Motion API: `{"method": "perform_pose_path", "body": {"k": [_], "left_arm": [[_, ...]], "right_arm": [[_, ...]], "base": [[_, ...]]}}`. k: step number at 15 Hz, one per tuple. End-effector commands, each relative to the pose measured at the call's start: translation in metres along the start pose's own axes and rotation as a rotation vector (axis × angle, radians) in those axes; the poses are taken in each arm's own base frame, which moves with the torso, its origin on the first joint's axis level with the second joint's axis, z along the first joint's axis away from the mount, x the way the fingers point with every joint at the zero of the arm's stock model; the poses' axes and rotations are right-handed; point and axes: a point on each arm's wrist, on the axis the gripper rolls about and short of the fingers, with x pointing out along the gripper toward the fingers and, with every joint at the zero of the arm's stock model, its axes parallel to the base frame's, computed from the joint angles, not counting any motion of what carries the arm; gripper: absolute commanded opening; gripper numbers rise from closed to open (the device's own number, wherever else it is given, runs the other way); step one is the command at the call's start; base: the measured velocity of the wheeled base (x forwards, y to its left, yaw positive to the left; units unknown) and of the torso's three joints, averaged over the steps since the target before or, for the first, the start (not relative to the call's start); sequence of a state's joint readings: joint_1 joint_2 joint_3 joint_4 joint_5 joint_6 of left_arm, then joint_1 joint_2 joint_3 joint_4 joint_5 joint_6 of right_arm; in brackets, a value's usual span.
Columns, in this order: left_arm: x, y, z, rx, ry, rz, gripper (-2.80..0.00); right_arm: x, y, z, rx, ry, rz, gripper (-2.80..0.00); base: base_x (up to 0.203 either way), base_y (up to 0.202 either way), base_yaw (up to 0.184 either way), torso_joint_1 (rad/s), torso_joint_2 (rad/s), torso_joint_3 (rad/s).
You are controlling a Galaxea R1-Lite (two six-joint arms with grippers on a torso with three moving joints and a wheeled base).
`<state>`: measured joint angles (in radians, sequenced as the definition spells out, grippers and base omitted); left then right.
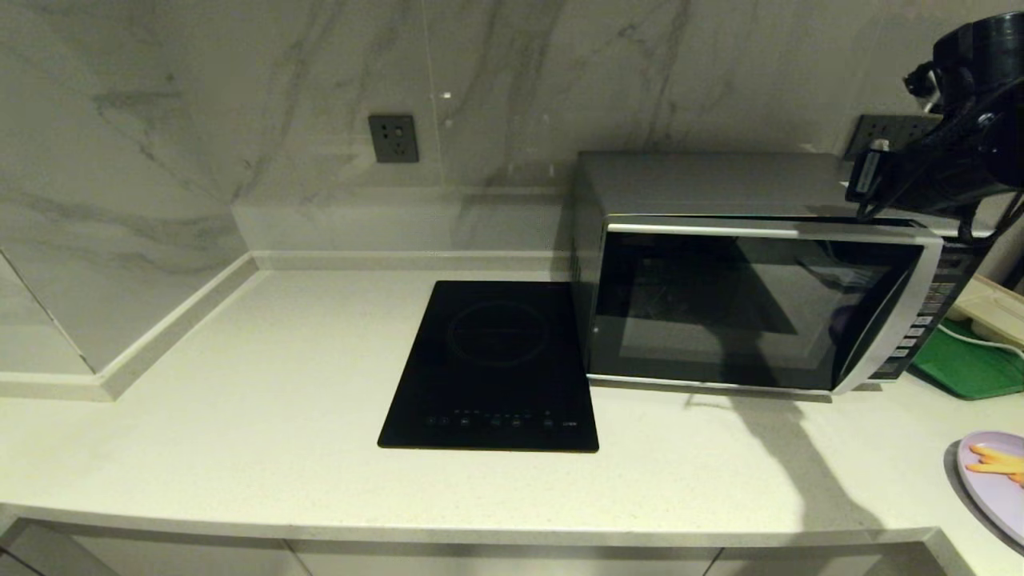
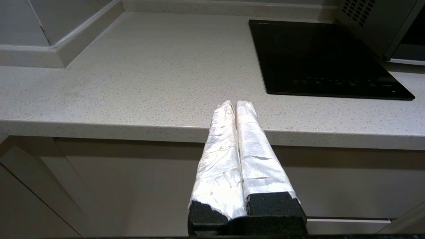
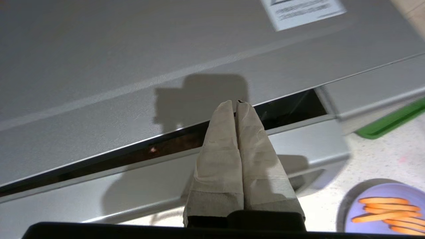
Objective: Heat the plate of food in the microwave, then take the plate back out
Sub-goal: Open the microwave oven
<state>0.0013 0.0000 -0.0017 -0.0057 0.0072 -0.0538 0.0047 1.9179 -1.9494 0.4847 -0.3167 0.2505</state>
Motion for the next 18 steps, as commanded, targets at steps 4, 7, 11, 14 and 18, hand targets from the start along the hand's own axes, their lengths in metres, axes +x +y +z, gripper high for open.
{"method": "perform_pose_path", "body": {"k": [4, 7, 11, 14, 18], "left_arm": [[0.000, 0.000, 0.000, -0.001, 0.000, 0.001, -2.80], [0.000, 0.000, 0.000, 0.000, 0.001, 0.001, -2.80], [0.000, 0.000, 0.000, 0.000, 0.000, 0.001, -2.80], [0.000, 0.000, 0.000, -0.001, 0.000, 0.001, -2.80], [0.000, 0.000, 0.000, 0.000, 0.000, 0.001, -2.80]], "right_arm": [[0.014, 0.002, -0.012, -0.013, 0.052, -0.005, -2.80], [0.018, 0.003, -0.016, -0.007, 0.069, -0.003, -2.80], [0.014, 0.000, -0.020, -0.011, 0.086, -0.008, -2.80], [-0.004, -0.006, -0.021, -0.014, 0.101, 0.009, -2.80], [-0.047, -0.019, -0.023, -0.032, 0.190, 0.053, -2.80]], "base": [[0.000, 0.000, 0.000, 0.000, 0.00, 0.000], [0.000, 0.000, 0.000, 0.000, 0.00, 0.000], [0.000, 0.000, 0.000, 0.000, 0.00, 0.000], [0.000, 0.000, 0.000, 0.000, 0.00, 0.000], [0.000, 0.000, 0.000, 0.000, 0.00, 0.000]]}}
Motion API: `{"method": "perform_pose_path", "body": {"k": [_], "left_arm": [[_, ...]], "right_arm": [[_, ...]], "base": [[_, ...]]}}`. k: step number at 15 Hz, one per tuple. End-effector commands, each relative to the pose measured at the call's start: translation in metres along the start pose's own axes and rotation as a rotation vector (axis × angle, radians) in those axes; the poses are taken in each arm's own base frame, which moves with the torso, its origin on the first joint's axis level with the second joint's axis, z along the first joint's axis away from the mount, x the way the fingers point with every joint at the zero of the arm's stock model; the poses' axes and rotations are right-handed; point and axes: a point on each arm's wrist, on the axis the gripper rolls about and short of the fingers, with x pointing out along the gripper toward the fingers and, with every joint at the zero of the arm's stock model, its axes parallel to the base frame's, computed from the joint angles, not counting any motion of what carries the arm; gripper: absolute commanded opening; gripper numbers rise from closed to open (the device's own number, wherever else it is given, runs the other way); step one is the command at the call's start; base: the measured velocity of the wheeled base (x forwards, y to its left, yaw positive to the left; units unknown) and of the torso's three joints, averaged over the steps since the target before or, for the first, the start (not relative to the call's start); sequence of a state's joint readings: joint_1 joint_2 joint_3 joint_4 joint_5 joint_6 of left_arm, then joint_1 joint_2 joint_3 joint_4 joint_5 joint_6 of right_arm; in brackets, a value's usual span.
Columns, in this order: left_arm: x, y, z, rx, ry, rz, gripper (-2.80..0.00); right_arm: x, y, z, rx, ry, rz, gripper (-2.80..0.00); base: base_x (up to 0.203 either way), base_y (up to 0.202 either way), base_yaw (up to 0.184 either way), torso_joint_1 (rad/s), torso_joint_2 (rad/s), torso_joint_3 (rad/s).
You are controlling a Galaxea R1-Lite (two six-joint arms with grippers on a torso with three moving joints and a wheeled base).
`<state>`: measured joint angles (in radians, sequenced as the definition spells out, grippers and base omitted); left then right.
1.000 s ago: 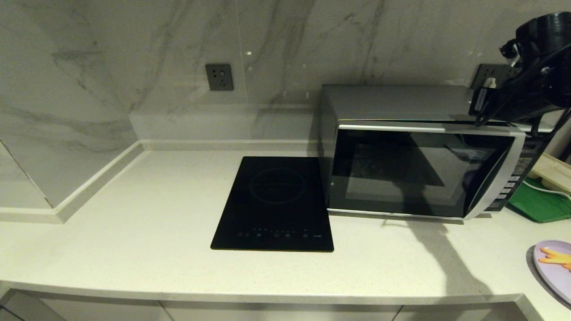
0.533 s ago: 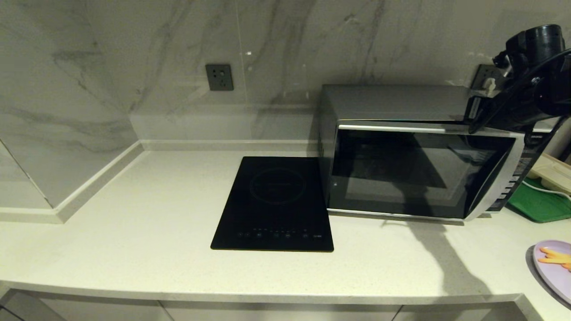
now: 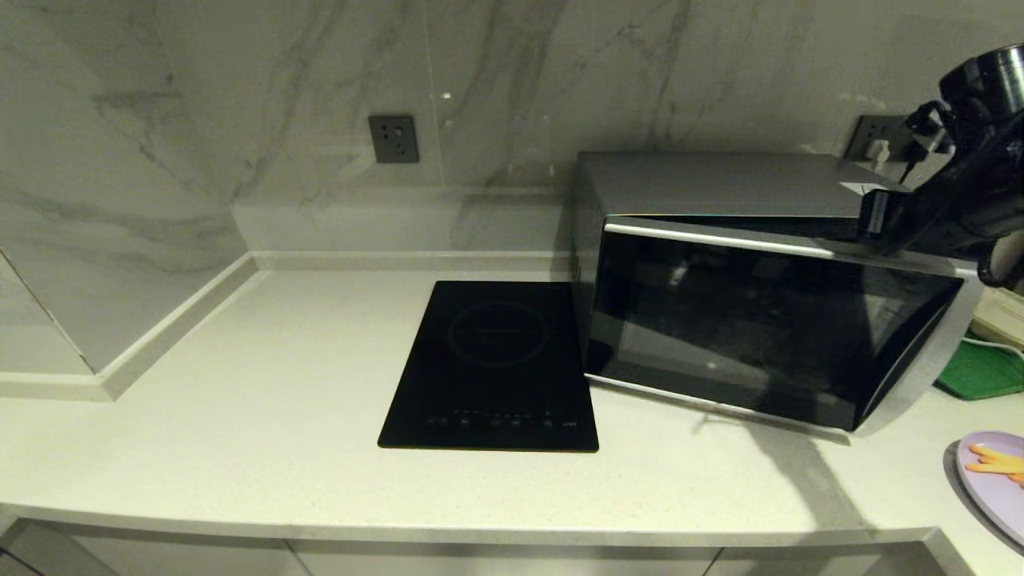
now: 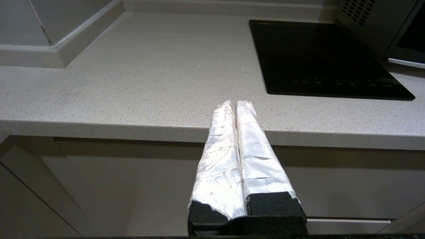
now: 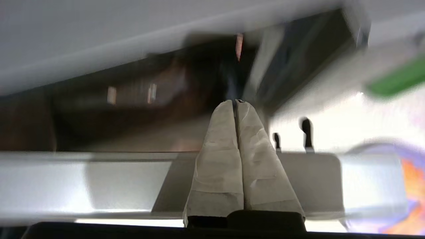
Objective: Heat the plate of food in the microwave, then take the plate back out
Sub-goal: Open the microwave oven
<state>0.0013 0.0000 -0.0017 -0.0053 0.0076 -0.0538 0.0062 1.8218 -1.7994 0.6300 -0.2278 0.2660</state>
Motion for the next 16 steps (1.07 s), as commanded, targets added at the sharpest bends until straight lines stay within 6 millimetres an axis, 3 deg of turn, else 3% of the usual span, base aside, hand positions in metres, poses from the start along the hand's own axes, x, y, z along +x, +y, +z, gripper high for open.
{"method": "perform_pose_path", "body": {"k": [1, 4, 7, 12, 16], "left_arm": [[0.000, 0.000, 0.000, 0.000, -0.001, 0.000, -2.80], [0.000, 0.000, 0.000, -0.001, -0.001, 0.000, -2.80], [0.000, 0.000, 0.000, -0.001, -0.001, 0.000, -2.80], [0.000, 0.000, 0.000, 0.000, -0.001, 0.000, -2.80], [0.000, 0.000, 0.000, 0.000, -0.001, 0.000, -2.80]], "right_arm": [[-0.039, -0.008, -0.006, -0.003, -0.001, 0.025, -2.80], [-0.074, -0.013, -0.035, -0.055, 0.106, 0.073, -2.80], [-0.088, -0.015, -0.064, -0.109, 0.189, 0.110, -2.80], [-0.129, -0.012, -0.109, -0.299, 0.209, 0.244, -2.80], [-0.133, -0.011, -0.118, -0.332, 0.228, 0.267, -2.80]], "base": [[0.000, 0.000, 0.000, 0.000, 0.00, 0.000], [0.000, 0.000, 0.000, 0.000, 0.00, 0.000], [0.000, 0.000, 0.000, 0.000, 0.00, 0.000], [0.000, 0.000, 0.000, 0.000, 0.00, 0.000], [0.000, 0.000, 0.000, 0.000, 0.00, 0.000]]}}
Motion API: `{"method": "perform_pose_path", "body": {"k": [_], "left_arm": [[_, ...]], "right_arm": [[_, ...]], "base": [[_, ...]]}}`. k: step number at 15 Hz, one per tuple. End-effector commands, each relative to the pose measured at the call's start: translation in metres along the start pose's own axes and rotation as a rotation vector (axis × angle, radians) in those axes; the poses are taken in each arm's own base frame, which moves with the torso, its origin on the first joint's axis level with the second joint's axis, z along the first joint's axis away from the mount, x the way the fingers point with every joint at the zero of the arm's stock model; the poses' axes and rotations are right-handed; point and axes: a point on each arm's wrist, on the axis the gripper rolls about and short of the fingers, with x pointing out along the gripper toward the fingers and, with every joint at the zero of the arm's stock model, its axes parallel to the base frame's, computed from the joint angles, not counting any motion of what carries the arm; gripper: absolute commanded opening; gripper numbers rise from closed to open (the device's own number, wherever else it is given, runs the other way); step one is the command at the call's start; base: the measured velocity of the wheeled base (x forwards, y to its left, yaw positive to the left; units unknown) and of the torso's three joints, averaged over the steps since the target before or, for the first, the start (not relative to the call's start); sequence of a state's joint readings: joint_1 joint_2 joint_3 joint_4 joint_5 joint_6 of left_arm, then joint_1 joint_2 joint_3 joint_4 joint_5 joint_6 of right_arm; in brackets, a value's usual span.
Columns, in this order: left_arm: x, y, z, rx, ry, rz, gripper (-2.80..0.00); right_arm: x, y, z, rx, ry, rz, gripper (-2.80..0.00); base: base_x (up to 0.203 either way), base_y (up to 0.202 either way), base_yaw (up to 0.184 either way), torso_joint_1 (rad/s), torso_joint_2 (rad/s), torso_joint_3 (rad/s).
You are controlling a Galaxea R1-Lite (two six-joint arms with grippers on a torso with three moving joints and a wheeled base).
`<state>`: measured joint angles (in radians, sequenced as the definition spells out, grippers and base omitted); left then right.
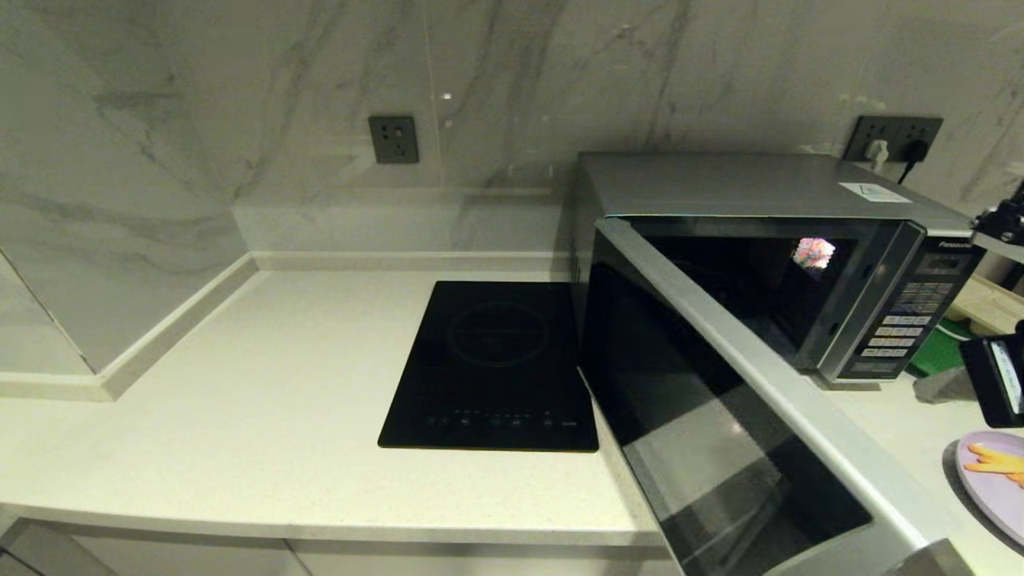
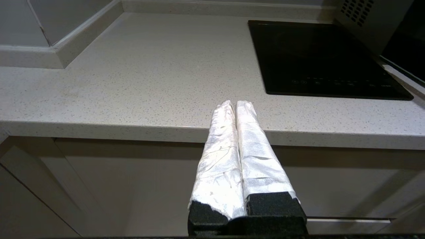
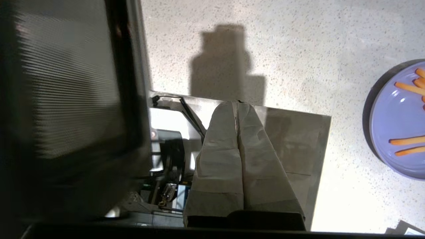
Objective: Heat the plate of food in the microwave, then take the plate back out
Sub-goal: Open the microwave oven
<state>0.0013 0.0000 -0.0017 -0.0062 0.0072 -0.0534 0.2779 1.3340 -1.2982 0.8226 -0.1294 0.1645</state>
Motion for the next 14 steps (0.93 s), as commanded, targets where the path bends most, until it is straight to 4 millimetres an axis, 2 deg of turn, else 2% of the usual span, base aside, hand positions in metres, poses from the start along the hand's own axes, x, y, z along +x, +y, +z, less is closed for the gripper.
{"method": "perform_pose_path", "body": {"k": [1, 5, 8, 11, 14], "left_arm": [[0.000, 0.000, 0.000, 0.000, 0.000, 0.001, -2.80], [0.000, 0.000, 0.000, -0.002, 0.000, 0.001, -2.80], [0.000, 0.000, 0.000, 0.000, 0.000, 0.001, -2.80], [0.000, 0.000, 0.000, -0.002, 0.000, 0.001, -2.80], [0.000, 0.000, 0.000, -0.001, 0.000, 0.001, -2.80]], "right_arm": [[-0.002, 0.007, -0.006, -0.033, 0.007, 0.029, -2.80], [0.008, 0.044, 0.001, -0.155, 0.041, 0.154, -2.80], [0.006, 0.064, 0.011, -0.195, -0.003, 0.218, -2.80], [0.021, 0.094, 0.028, -0.219, -0.098, 0.289, -2.80], [0.032, 0.120, 0.029, -0.223, -0.111, 0.344, -2.80]], "base": [[0.000, 0.000, 0.000, 0.000, 0.00, 0.000], [0.000, 0.000, 0.000, 0.000, 0.00, 0.000], [0.000, 0.000, 0.000, 0.000, 0.00, 0.000], [0.000, 0.000, 0.000, 0.000, 0.00, 0.000], [0.000, 0.000, 0.000, 0.000, 0.00, 0.000]]}}
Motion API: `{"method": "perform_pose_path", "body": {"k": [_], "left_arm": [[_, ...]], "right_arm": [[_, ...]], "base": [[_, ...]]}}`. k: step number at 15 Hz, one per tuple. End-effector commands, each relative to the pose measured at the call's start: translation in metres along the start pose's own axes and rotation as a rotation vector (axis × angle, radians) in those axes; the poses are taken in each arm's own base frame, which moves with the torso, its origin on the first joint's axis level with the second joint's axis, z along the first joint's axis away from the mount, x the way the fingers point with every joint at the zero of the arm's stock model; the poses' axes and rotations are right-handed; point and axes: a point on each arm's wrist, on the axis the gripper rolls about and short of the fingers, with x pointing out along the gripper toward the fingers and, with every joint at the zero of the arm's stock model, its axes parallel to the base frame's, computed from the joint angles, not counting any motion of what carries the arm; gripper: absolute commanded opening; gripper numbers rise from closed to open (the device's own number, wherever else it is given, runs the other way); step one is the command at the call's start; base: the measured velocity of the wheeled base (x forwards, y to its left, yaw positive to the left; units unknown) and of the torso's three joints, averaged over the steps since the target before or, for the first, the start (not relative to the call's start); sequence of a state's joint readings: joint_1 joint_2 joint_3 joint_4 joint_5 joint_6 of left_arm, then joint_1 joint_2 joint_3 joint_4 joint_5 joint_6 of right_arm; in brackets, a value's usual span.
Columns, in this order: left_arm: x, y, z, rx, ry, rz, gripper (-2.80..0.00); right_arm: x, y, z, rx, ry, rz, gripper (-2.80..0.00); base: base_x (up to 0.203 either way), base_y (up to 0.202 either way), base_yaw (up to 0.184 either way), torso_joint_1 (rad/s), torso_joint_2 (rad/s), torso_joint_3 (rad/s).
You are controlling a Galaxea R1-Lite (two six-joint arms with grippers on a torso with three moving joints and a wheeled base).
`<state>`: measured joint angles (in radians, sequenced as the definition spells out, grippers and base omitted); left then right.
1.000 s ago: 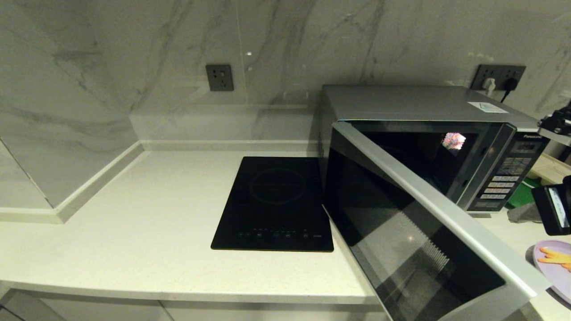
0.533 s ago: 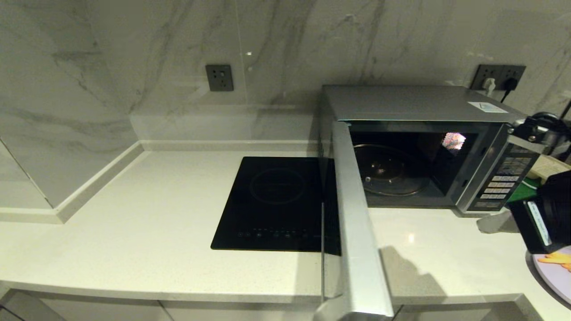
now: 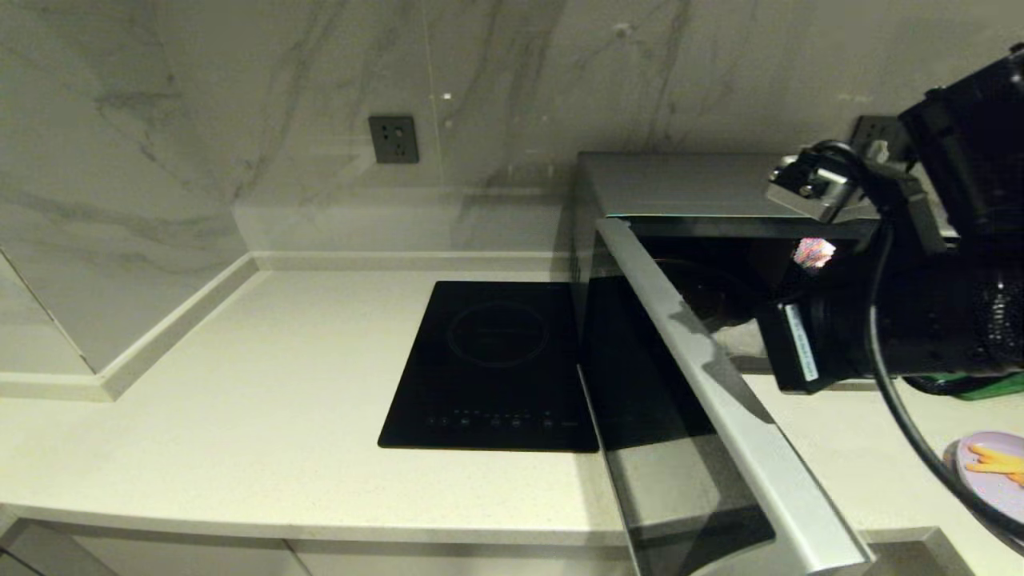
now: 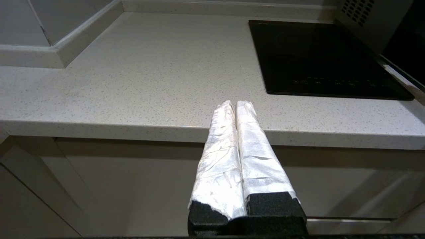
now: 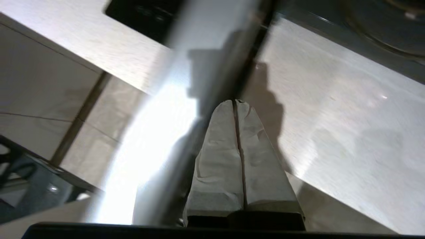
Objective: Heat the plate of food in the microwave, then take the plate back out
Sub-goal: Open the microwave oven
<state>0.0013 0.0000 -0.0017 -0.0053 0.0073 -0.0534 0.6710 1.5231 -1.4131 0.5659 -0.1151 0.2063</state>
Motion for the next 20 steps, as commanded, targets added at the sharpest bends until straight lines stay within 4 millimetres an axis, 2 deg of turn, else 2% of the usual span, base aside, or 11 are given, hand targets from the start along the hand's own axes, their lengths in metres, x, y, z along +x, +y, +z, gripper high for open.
{"method": "perform_pose_path", "body": {"k": [1, 20], "left_arm": [[0.000, 0.000, 0.000, -0.001, -0.002, 0.001, -2.80], [0.000, 0.000, 0.000, 0.000, -0.001, 0.001, -2.80]], "right_arm": [[0.022, 0.011, -0.003, -0.002, 0.051, 0.018, -2.80], [0.036, 0.024, -0.008, -0.030, 0.091, 0.034, -2.80]], "base": [[0.000, 0.000, 0.000, 0.000, 0.00, 0.000], [0.000, 0.000, 0.000, 0.000, 0.00, 0.000]]}}
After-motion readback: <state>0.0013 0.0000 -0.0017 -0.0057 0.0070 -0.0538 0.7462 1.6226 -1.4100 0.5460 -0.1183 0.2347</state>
